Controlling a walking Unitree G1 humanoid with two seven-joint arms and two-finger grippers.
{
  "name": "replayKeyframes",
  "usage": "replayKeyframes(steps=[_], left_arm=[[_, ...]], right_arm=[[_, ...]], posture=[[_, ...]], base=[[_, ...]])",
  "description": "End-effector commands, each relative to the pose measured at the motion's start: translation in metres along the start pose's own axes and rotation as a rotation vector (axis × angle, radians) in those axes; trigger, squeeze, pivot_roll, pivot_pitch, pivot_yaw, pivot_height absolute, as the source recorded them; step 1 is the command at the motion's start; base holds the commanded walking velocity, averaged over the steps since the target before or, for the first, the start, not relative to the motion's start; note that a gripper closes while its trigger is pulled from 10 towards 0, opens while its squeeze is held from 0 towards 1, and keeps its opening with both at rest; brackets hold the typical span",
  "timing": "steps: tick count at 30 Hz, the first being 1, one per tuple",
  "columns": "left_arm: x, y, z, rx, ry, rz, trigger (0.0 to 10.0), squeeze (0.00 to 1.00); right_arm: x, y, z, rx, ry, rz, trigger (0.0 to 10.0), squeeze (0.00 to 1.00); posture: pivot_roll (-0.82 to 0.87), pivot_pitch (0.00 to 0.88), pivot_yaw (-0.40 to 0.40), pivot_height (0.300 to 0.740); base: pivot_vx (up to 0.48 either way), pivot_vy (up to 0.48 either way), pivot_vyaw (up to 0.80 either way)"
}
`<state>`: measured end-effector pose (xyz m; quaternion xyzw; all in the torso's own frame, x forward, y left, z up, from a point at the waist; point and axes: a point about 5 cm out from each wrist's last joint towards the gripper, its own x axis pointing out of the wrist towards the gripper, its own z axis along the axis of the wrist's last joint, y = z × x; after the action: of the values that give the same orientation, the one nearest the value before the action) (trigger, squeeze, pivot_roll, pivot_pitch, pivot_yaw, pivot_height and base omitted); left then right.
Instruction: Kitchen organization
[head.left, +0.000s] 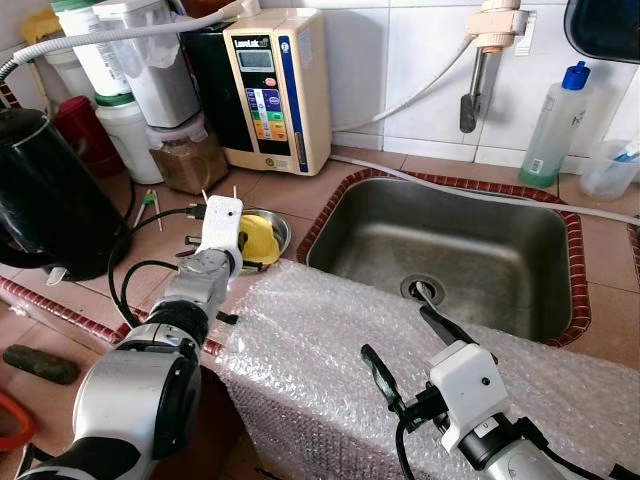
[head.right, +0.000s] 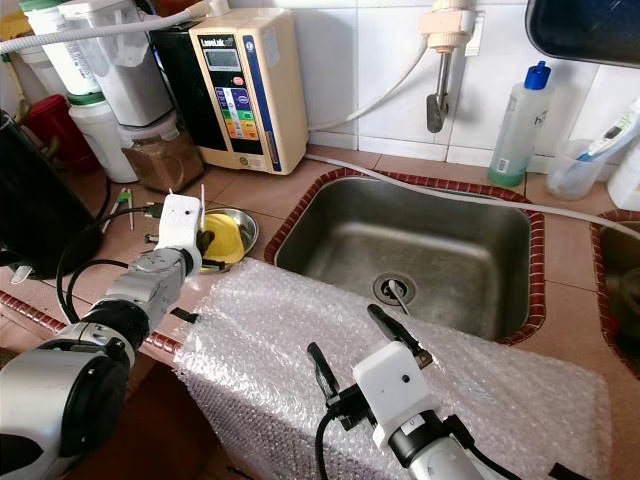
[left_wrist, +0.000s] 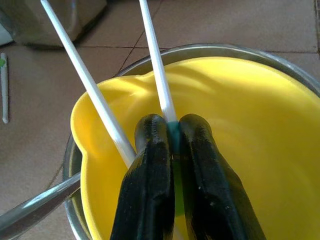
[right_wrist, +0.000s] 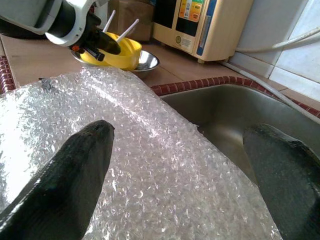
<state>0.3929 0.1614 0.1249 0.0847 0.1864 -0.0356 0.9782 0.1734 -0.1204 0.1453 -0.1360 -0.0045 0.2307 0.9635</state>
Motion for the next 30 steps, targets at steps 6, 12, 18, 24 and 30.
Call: replayKeyframes(steps=[6, 12, 18, 24, 30], left_arm=[[-0.003, 0.013, -0.001, 0.080, -0.032, -0.048, 0.0, 0.00], [-0.005, 0.027, 0.007, 0.111, -0.084, -0.042, 0.0, 0.00], [-0.007, 0.020, 0.005, 0.039, -0.177, -0.072, 0.0, 0.00], [-0.012, 0.018, 0.009, 0.053, -0.296, -0.073, 0.0, 0.00], [-0.030, 0.008, 0.045, 0.122, -0.606, -0.089, 0.0, 0.00]], right_arm=[[0.002, 0.000, -0.001, 0.002, -0.003, 0.018, 10.0, 0.16], [0.004, -0.001, -0.002, -0.003, -0.006, 0.037, 10.0, 0.16], [0.007, -0.005, -0.002, -0.012, -0.011, 0.045, 10.0, 0.16], [0.007, -0.007, -0.002, -0.017, -0.013, 0.041, 10.0, 0.16], [0.012, -0.020, 0.002, -0.029, -0.041, 0.003, 10.0, 0.16]], posture=[[-0.10, 0.000, 0.127, 0.740], [-0.08, 0.000, 0.111, 0.740], [-0.08, 0.000, 0.105, 0.740], [-0.08, 0.000, 0.103, 0.740], [-0.06, 0.000, 0.087, 0.740]], base=[[0.000, 0.000, 0.00], [0.000, 0.000, 0.00], [0.000, 0.000, 0.00], [0.000, 0.000, 0.00], [0.000, 0.000, 0.00]])
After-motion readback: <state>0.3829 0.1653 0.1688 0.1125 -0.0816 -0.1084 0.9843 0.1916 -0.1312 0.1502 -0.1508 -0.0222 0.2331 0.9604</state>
